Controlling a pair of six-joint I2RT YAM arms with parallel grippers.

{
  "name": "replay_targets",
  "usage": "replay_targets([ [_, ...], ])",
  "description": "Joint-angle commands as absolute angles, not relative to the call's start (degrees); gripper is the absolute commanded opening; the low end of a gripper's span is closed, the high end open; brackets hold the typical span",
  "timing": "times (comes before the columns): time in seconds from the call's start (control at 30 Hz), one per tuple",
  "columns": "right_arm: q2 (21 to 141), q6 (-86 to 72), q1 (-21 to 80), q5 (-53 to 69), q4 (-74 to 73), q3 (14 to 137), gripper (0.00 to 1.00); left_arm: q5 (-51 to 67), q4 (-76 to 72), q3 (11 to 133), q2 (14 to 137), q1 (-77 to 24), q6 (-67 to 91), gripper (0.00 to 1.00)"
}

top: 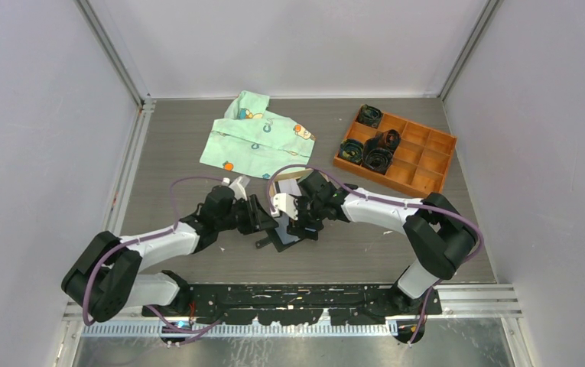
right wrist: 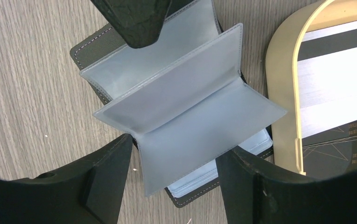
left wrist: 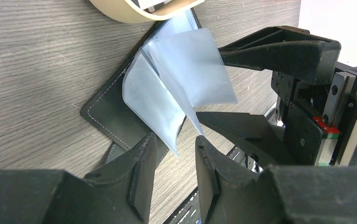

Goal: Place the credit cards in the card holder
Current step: Turn over the card slot in the card holder.

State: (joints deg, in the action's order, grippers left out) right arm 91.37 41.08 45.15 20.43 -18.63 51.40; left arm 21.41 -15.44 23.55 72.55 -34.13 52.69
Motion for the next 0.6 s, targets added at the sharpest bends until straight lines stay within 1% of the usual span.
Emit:
replay_targets([
  [0.0,90.83,40.17,44.98,21.42,-18.22,54.14,0.7,21.28,-15.52,26.46,71.14,-34.35,51.37,0.37],
  [0.23,91.1,40.16,44.93,22.26,-18.79,54.39,0.7,22.66,-17.43,27.63,71.16,-34.34,52.89,0.36],
  [0.57,90.13,40.69,44.21,25.48,-22.19,55.55,0.73,23.72,-20.67,27.51,73.5,-34.36,54.49,0.29],
])
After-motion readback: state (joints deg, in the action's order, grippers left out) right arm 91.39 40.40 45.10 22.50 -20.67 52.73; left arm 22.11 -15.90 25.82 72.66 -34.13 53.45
